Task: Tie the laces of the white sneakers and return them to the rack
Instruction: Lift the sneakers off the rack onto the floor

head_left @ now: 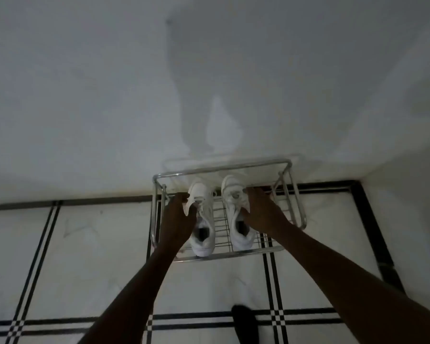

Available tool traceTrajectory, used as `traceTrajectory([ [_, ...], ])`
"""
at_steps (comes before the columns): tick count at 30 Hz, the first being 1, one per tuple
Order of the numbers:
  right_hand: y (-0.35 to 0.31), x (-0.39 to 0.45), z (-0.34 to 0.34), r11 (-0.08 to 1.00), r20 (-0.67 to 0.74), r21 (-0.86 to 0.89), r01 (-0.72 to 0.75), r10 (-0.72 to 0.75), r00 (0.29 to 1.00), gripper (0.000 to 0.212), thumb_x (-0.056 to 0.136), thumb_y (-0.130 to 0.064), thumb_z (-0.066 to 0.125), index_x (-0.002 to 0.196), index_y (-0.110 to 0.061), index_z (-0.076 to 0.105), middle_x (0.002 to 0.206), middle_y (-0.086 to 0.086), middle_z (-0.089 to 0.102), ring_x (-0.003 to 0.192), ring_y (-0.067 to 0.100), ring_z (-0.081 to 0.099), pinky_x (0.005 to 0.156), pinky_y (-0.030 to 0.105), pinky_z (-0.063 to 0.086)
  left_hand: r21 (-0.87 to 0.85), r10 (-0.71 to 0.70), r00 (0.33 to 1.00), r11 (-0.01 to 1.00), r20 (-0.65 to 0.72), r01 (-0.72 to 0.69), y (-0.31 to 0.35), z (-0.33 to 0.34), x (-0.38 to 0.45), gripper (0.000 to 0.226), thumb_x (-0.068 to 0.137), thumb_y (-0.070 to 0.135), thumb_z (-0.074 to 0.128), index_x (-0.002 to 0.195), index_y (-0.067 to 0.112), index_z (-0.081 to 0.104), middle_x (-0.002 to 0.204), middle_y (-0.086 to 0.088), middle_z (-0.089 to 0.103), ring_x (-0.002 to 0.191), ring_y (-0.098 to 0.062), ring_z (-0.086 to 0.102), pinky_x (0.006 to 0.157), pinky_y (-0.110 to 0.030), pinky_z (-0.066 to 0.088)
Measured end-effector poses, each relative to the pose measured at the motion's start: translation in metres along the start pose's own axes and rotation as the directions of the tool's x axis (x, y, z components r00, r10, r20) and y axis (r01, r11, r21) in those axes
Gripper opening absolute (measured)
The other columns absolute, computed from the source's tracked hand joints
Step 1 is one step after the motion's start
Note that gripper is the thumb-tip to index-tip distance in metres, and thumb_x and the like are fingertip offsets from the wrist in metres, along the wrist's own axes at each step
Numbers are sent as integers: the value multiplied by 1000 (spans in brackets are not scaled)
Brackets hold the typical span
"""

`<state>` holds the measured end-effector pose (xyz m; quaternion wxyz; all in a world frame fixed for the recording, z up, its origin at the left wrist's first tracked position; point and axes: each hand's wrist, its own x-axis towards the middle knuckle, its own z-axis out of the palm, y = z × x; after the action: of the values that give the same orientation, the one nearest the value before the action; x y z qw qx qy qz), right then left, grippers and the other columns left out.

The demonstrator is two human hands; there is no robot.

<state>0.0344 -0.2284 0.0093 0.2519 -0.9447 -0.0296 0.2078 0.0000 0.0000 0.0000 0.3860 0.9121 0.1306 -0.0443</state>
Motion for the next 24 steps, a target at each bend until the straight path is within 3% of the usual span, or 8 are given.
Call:
traceTrajectory([
  [3,26,24,43,998,67,-3,-62,62,996,59,90,-30,60,140,-4,40,135,24,50,122,39,54,97,49,50,5,-89,996,996,-13,89,-42,34,6,33,91,20,69,121,7,61,119,-14,66,108,-32,64,86,-41,52],
  [6,44,40,71,992,102,10,-128,126,987,58,86,-26,65,133,-2,41,126,25,53,112,41,58,88,49,54,26,-226,973,974,39,225,-75,60,3,43,89,17,71,127,2,57,124,-19,61,111,-34,61,84,-37,48],
  [11,62,55,91,992,45,1,-125,125,991,62,87,-22,65,142,-12,37,127,23,53,109,42,60,87,50,55,-23,-296,943,953,151,303,-105,82,6,37,95,22,65,127,5,56,116,-16,69,101,-35,67,69,-31,47],
  [15,78,53,94,952,23,244,-186,186,982,63,87,-20,67,144,-17,40,126,17,65,108,35,65,88,45,56,-95,-317,940,939,125,330,-108,88,8,53,82,36,57,131,18,57,112,-12,71,99,-36,69,82,-52,59],
  [18,80,44,98,913,-31,356,-200,225,974,56,87,-19,69,139,-13,49,126,12,65,108,28,65,80,32,53,-140,-293,950,942,105,306,-106,91,1,53,84,32,53,135,16,57,114,-15,71,100,-38,69,83,-57,60],
  [20,75,33,101,905,-71,387,-179,223,972,48,88,-16,68,134,-12,55,119,10,67,95,20,63,69,22,48,-148,-277,957,947,84,287,-104,93,-8,45,93,21,57,138,14,55,116,-16,70,102,-37,69,85,-54,59],
  [24,65,-8,115,899,-158,413,-147,230,960,40,89,-16,65,128,-11,61,110,12,70,75,13,58,56,8,38,-215,-256,961,938,104,273,-106,88,-51,43,98,18,57,141,20,52,98,4,66,92,-32,72,73,-57,63],
])
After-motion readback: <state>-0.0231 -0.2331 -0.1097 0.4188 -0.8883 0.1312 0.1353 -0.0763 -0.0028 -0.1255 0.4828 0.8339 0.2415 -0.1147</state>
